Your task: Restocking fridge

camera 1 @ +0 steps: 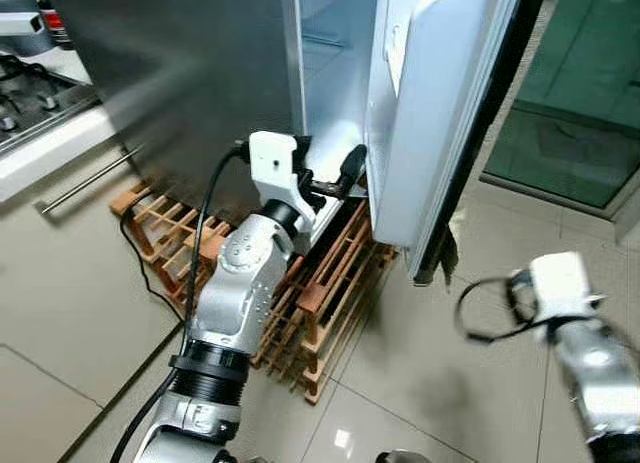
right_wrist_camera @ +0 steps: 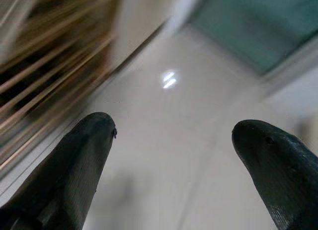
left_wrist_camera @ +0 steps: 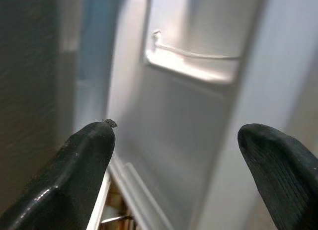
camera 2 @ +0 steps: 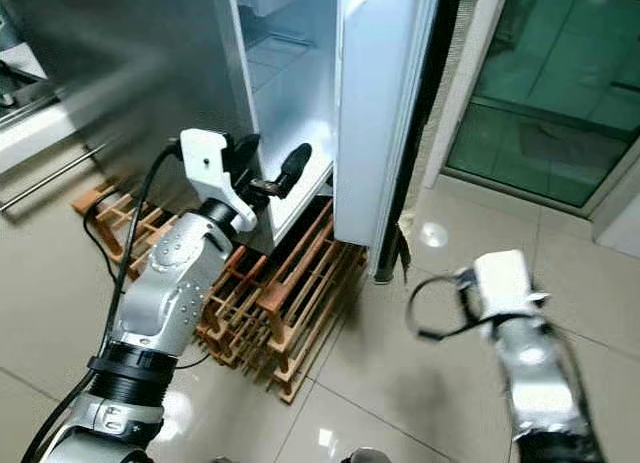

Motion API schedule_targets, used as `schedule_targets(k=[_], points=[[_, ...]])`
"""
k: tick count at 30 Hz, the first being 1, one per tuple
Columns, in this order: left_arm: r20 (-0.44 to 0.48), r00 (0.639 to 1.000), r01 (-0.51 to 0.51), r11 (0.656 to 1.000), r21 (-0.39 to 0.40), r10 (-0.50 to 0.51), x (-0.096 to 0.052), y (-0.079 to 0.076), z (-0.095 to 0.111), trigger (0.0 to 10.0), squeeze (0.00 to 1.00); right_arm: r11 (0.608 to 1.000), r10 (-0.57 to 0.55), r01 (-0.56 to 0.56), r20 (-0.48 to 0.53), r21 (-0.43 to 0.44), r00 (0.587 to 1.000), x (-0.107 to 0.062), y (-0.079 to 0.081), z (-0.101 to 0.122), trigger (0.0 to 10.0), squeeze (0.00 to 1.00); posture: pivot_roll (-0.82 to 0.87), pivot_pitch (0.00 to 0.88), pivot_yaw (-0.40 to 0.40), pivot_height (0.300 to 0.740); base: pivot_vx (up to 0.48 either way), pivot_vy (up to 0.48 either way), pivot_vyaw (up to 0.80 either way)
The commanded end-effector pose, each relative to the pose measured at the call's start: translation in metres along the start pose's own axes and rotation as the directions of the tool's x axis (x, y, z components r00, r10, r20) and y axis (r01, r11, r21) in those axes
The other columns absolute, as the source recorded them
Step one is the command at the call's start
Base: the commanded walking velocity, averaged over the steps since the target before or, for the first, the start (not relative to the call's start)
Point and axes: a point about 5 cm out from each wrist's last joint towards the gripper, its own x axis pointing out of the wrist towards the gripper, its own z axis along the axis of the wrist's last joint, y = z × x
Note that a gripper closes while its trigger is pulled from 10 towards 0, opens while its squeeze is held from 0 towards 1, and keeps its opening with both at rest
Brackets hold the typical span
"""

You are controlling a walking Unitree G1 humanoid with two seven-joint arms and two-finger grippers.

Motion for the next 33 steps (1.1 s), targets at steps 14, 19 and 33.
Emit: schedule_targets(k=[14,19,33], points=[[0.019,0.953,0.304,0.952,-0.044,-0.304,0.047,-0.054,0.006,10.0,0.00,0.938,0.304,-0.313,0.078,0.150,0.949,-0.020,0.029,0.005,10.0,0.13,-0.22,0.004,0.068,0.740,0.000,0.000,0.00],[0.047,0.928,0.373,0.926,-0.068,-0.370,0.056,-0.069,0.012,10.0,0.00,0.924,0.338,-0.347,0.082,0.162,0.937,-0.024,0.036,0.003,10.0,0.13,-0.22,0.014,0.086,0.740,0.000,0.000,0.00],[0.439,0.587,0.810,0.494,-0.318,-0.680,0.046,-0.138,0.088,10.0,0.00,0.884,0.424,-0.432,0.083,0.177,0.902,-0.034,0.047,0.001,10.0,0.12,-0.24,0.013,0.115,0.740,0.000,0.000,0.00]])
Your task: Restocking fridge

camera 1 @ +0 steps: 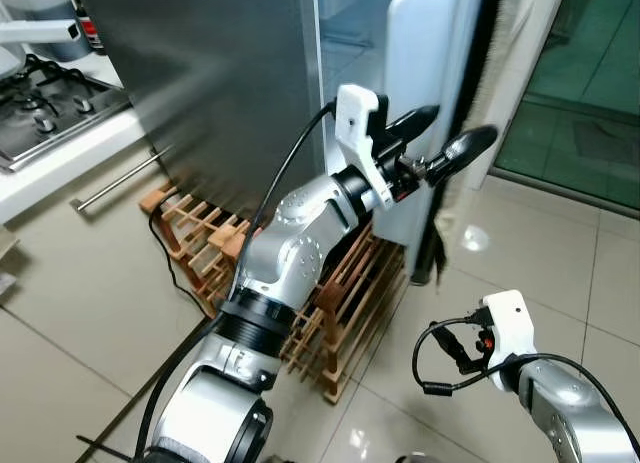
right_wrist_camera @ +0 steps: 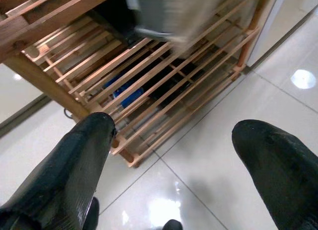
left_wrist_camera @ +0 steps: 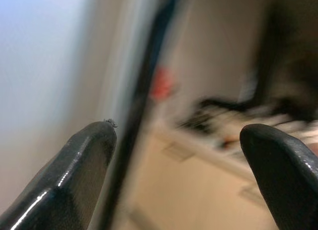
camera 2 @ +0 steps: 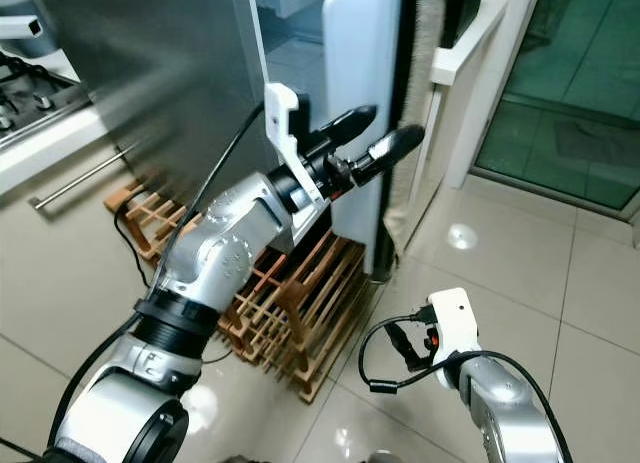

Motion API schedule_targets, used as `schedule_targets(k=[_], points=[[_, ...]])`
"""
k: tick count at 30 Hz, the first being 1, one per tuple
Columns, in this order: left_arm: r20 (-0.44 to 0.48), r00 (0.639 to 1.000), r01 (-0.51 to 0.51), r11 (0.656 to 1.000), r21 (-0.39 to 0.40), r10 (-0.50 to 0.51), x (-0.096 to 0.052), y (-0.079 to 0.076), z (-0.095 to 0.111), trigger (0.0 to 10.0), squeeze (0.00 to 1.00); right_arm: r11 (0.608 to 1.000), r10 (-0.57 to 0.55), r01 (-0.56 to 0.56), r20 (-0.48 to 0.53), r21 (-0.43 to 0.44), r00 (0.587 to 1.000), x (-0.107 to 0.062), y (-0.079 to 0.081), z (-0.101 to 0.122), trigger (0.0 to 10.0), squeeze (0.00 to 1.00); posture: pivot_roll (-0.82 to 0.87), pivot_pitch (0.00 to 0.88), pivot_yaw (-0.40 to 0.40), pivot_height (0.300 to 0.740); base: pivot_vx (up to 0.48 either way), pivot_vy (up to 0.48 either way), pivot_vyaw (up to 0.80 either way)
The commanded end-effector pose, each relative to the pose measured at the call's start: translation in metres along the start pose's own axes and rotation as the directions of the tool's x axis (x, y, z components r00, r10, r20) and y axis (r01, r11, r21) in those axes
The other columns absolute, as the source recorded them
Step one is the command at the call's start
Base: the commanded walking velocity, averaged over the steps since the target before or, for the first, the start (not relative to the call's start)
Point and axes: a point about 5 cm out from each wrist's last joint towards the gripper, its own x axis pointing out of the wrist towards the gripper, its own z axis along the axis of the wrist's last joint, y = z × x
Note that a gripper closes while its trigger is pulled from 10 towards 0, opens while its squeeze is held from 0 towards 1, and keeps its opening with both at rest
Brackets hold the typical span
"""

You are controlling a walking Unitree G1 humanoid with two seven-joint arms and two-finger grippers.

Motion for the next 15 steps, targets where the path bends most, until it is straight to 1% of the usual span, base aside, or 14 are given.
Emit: schedule_targets(k=[1,2,4,5,6,7,8,9,10,11,12,13,14,15], points=[[0.163,0.956,0.263,0.957,-0.119,-0.243,0.048,-0.050,0.014,10.0,0.00,1.000,0.018,-0.018,0.019,0.007,1.000,-0.002,0.003,0.005,10.0,0.12,-0.24,0.013,0.115,0.740,0.000,0.000,0.00],[0.234,0.929,0.332,0.924,-0.189,-0.286,0.042,-0.053,0.033,10.0,0.00,1.000,0.026,-0.026,0.024,0.014,0.999,-0.002,0.003,0.004,10.0,0.12,-0.24,0.017,0.112,0.740,0.000,0.000,0.00],[0.262,0.913,0.372,0.903,-0.216,-0.314,0.034,-0.052,0.045,10.0,0.00,0.999,0.030,-0.031,0.029,0.018,0.999,-0.003,0.004,0.005,10.0,0.12,-0.23,0.018,0.111,0.740,0.000,0.000,0.00],[0.260,0.916,0.361,0.910,-0.205,-0.305,0.030,-0.049,0.048,10.0,0.00,0.999,0.034,-0.035,0.034,0.019,0.999,-0.002,0.004,0.005,10.0,0.12,-0.23,0.020,0.109,0.740,0.000,0.000,0.00],[0.255,0.934,0.304,0.932,-0.197,-0.251,0.022,-0.039,0.051,10.0,0.00,0.999,0.045,-0.046,0.049,0.016,0.998,-0.002,0.005,0.008,10.0,0.12,-0.22,0.020,0.106,0.740,0.000,0.000,0.00],[0.255,0.934,0.304,0.932,-0.197,-0.251,0.022,-0.039,0.051,10.0,0.00,0.999,0.045,-0.046,0.049,0.016,0.998,-0.002,0.005,0.008,10.0,0.12,-0.22,0.020,0.106,0.740,0.000,0.000,0.00],[0.238,0.957,0.214,0.958,-0.189,-0.167,0.012,-0.024,0.054,10.0,0.00,0.998,0.066,-0.067,0.075,0.003,0.995,0.000,0.009,0.014,10.0,0.12,-0.21,0.022,0.105,0.740,0.000,0.000,0.00],[0.221,0.971,0.130,0.977,-0.167,-0.091,0.004,-0.012,0.054,10.0,0.00,0.995,0.097,-0.096,0.093,-0.008,0.991,0.001,0.015,0.019,10.0,0.12,-0.21,0.023,0.103,0.740,0.000,0.000,0.00],[0.208,0.978,0.035,0.989,-0.145,-0.004,-0.006,0.001,0.055,10.0,0.00,0.992,0.129,-0.128,0.112,-0.018,0.985,0.003,0.022,0.025,10.0,0.12,-0.20,0.024,0.102,0.740,0.000,0.000,0.00],[0.198,0.977,-0.058,0.990,-0.128,0.083,-0.017,0.013,0.056,10.0,0.00,0.987,0.162,-0.160,0.125,-0.029,0.979,0.004,0.030,0.031,10.0,0.12,-0.20,0.024,0.100,0.740,0.000,0.000,0.00],[0.198,0.977,-0.058,0.990,-0.128,0.083,-0.017,0.013,0.056,10.0,0.00,0.987,0.162,-0.160,0.125,-0.029,0.979,0.004,0.030,0.031,10.0,0.12,-0.20,0.024,0.100,0.740,0.000,0.000,0.00],[0.174,0.955,-0.228,0.970,-0.079,0.239,-0.036,0.030,0.056,10.0,0.00,0.975,0.219,-0.213,0.147,-0.059,0.965,0.007,0.041,0.041,10.0,0.12,-0.18,0.023,0.097,0.740,0.000,0.000,0.00],[0.174,0.955,-0.228,0.970,-0.079,0.239,-0.036,0.030,0.056,10.0,0.00,0.975,0.219,-0.213,0.147,-0.059,0.965,0.007,0.041,0.041,10.0,0.12,-0.18,0.023,0.097,0.740,0.000,0.000,0.00],[0.139,0.899,-0.423,0.906,0.030,0.415,-0.057,0.048,0.053,10.0,0.00,0.960,0.274,-0.258,0.183,-0.110,0.944,0.009,0.053,0.055,10.0,0.12,-0.17,0.023,0.093,0.740,0.000,0.000,0.00]])
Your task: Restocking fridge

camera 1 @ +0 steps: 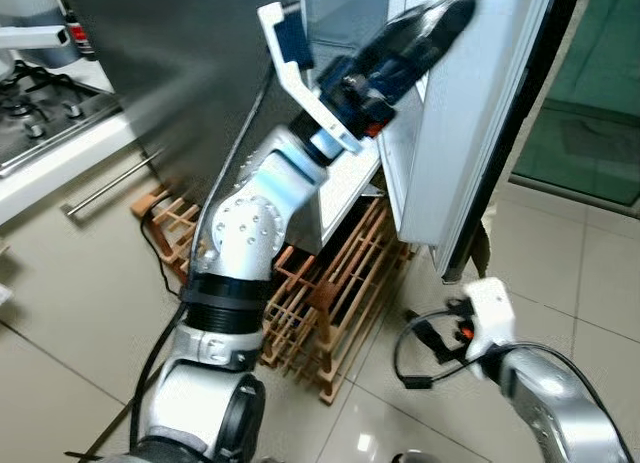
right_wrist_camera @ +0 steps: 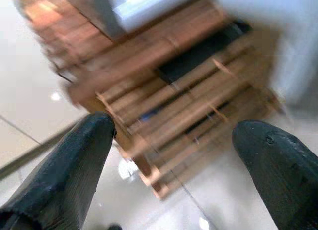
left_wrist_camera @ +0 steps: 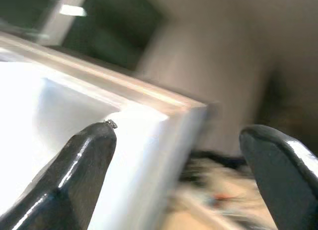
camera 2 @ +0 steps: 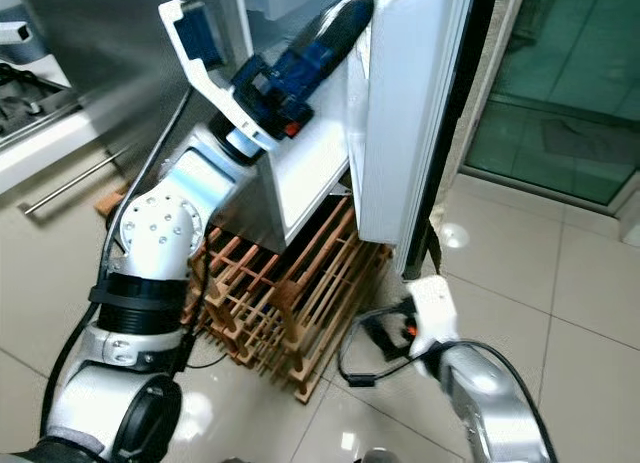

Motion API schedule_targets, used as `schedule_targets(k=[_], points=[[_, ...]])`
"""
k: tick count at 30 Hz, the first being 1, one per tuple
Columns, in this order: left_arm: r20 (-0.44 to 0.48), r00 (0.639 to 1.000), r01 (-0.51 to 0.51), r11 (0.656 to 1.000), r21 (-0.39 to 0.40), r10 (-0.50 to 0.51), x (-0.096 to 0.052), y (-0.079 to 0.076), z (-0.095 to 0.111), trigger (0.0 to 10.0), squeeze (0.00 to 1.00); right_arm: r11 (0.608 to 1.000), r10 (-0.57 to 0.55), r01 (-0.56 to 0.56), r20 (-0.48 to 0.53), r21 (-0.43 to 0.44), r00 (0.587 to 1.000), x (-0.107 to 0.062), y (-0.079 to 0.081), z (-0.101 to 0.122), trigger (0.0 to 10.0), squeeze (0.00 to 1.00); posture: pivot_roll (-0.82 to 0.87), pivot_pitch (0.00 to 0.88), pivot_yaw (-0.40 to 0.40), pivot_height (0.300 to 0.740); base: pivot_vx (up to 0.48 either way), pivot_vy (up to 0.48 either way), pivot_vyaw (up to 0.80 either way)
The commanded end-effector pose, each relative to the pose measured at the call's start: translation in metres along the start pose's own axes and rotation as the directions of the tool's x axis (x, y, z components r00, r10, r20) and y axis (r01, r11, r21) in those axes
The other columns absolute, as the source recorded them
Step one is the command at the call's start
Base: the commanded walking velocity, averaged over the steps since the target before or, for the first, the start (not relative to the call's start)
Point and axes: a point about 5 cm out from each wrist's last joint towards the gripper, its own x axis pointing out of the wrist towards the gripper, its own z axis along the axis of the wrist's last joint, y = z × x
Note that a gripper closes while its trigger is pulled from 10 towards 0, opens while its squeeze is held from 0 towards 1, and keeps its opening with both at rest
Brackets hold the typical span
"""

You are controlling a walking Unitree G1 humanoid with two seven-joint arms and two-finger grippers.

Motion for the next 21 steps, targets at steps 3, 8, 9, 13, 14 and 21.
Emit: schedule_targets(k=[3,8,9,13,14,21], points=[[-0.008,0.899,-0.408,0.845,0.346,0.437,-0.046,0.050,0.003,10.0,0.00,0.989,0.102,-0.087,0.120,-0.121,0.988,0.010,0.017,0.042,10.0,0.13,-0.16,0.021,0.088,0.740,0.000,0.000,0.00],[0.092,0.878,-0.473,0.821,0.322,0.470,-0.072,0.044,0.009,10.0,0.00,0.964,0.218,-0.170,0.237,-0.206,0.947,-0.001,0.031,0.087,10.0,0.13,-0.15,0.015,0.072,0.740,0.000,0.000,0.00],[0.092,0.878,-0.473,0.821,0.322,0.470,-0.072,0.044,0.009,10.0,0.00,0.964,0.218,-0.170,0.237,-0.206,0.947,-0.001,0.031,0.087,10.0,0.13,-0.15,0.015,0.072,0.740,0.000,0.000,0.00],[0.139,0.896,-0.443,0.834,0.328,0.421,-0.074,0.028,0.009,10.0,0.00,0.946,0.253,-0.179,0.271,-0.271,0.929,-0.009,0.033,0.107,10.0,0.13,-0.15,0.006,0.063,0.740,0.000,0.000,0.00],[0.139,0.900,-0.436,0.839,0.325,0.414,-0.074,0.025,0.007,10.0,0.00,0.944,0.251,-0.170,0.280,-0.283,0.927,-0.010,0.032,0.112,10.0,0.13,-0.15,0.003,0.061,0.740,0.000,0.000,0.00],[0.125,0.889,-0.454,0.812,0.366,0.441,-0.077,0.029,-0.001,10.0,0.00,0.955,-0.047,0.149,0.364,-0.257,0.930,0.002,-0.022,0.124,10.0,0.13,-0.16,0.000,0.062,0.740,0.000,0.000,0.00]])
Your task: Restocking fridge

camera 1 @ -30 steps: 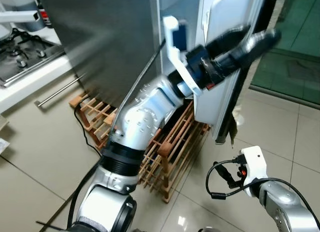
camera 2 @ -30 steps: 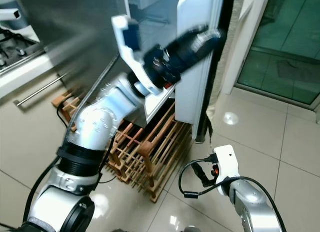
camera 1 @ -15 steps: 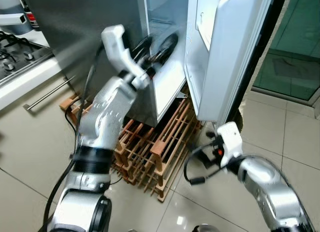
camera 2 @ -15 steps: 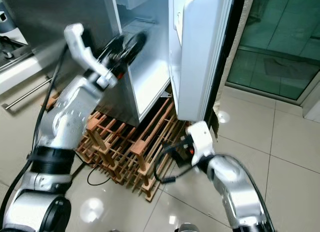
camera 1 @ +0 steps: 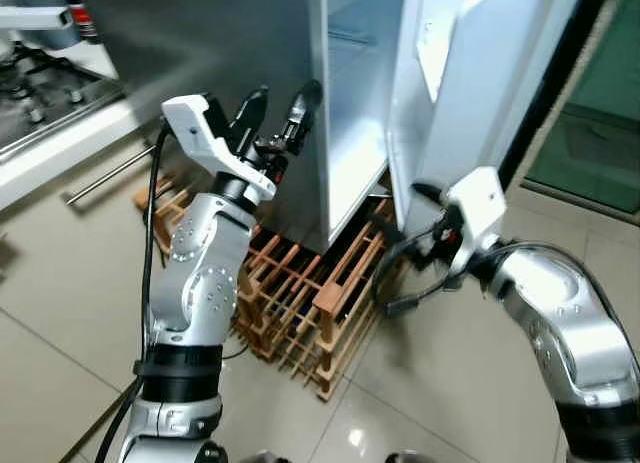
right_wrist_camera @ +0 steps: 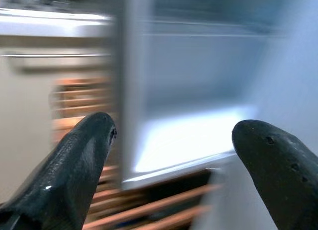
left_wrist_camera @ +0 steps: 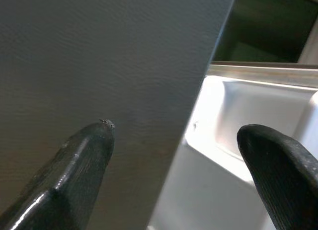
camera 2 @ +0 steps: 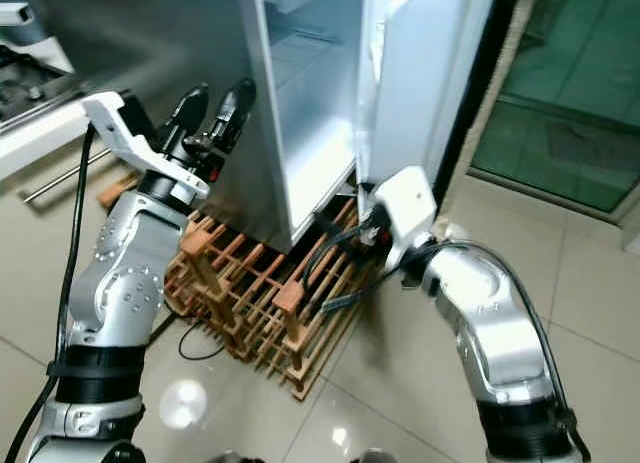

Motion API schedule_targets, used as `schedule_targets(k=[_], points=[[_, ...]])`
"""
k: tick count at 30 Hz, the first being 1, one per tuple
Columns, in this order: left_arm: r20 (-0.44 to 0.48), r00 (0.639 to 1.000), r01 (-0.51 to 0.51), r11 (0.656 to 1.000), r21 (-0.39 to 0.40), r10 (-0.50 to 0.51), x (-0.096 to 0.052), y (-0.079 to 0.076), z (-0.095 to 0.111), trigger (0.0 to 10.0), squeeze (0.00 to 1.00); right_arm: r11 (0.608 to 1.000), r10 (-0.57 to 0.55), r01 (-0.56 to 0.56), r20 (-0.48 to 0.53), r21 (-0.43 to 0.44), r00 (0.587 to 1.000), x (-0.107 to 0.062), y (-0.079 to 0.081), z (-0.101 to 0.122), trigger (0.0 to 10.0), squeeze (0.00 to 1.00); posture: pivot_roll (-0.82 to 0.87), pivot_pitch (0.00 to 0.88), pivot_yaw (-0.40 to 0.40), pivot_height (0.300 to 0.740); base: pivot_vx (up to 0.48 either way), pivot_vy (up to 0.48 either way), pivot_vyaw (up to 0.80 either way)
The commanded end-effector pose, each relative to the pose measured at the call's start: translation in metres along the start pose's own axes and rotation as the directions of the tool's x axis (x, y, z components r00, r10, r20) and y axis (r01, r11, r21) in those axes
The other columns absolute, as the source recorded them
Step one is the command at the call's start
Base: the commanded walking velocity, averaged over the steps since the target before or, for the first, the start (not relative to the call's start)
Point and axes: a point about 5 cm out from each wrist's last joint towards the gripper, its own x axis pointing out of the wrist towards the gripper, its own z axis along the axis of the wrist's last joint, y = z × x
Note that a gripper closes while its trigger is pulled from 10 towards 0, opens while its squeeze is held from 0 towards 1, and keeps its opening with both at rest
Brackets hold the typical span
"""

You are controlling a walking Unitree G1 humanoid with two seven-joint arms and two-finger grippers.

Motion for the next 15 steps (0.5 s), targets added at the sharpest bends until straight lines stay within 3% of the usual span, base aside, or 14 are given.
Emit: schedule_targets(k=[1,2,7,9,10,11,12,13,15], points=[[-0.005,1.000,-0.022,0.999,0.027,0.023,-0.003,0.004,-0.001,10.0,0.00,0.994,-0.105,0.105,-0.026,-0.009,0.994,-0.003,-0.016,-0.008,10.0,0.13,-0.16,0.000,0.062,0.740,0.000,0.000,0.00],[-0.024,0.997,-0.076,0.995,0.057,0.078,-0.005,0.013,-0.005,10.0,0.00,0.981,-0.196,0.195,-0.060,-0.023,0.979,-0.003,-0.033,-0.016,10.0,0.13,-0.16,0.000,0.060,0.740,0.000,0.000,0.00],[-0.051,0.984,-0.165,0.980,0.108,0.171,-0.008,0.029,-0.011,10.0,0.00,0.918,-0.390,0.380,-0.087,-0.112,0.917,-0.021,-0.071,-0.025,10.0,0.13,-0.16,0.000,0.053,0.740,0.000,0.000,0.00],[-0.061,0.981,-0.177,0.976,0.130,0.186,-0.009,0.032,-0.012,10.0,0.00,0.873,-0.461,0.432,-0.093,-0.228,0.882,-0.036,-0.085,-0.027,10.0,0.12,-0.16,0.000,0.052,0.740,0.000,0.000,0.00],[-0.077,0.975,-0.194,0.967,0.163,0.208,-0.011,0.034,-0.015,10.0,0.00,0.769,-0.594,0.527,-0.100,-0.363,0.798,-0.056,-0.105,-0.030,10.0,0.13,-0.17,0.000,0.053,0.740,0.000,0.000,0.00],[-0.093,0.968,-0.211,0.957,0.201,0.233,-0.013,0.037,-0.018,10.0,0.00,0.620,-0.723,0.600,-0.072,-0.505,0.687,-0.079,-0.126,-0.031,10.0,0.13,-0.17,0.000,0.053,0.740,0.000,0.000,0.00],[-0.109,0.960,-0.231,0.947,0.221,0.260,-0.014,0.039,-0.021,10.0,0.00,0.564,-0.783,0.667,-0.056,-0.486,0.620,-0.092,-0.135,-0.029,10.0,0.13,-0.18,0.000,0.056,0.740,0.000,0.000,0.00],[-0.109,0.960,-0.231,0.947,0.221,0.260,-0.014,0.039,-0.021,10.0,0.00,0.564,-0.783,0.667,-0.056,-0.486,0.620,-0.092,-0.135,-0.029,10.0,0.13,-0.18,0.000,0.056,0.740,0.000,0.000,0.00],[-0.140,0.938,-0.269,0.920,0.286,0.318,-0.017,0.045,-0.027,10.0,0.00,0.524,-0.825,0.738,-0.037,-0.426,0.565,-0.102,-0.140,-0.027,10.0,0.13,-0.18,0.000,0.057,0.740,0.000,0.000,0.00]])
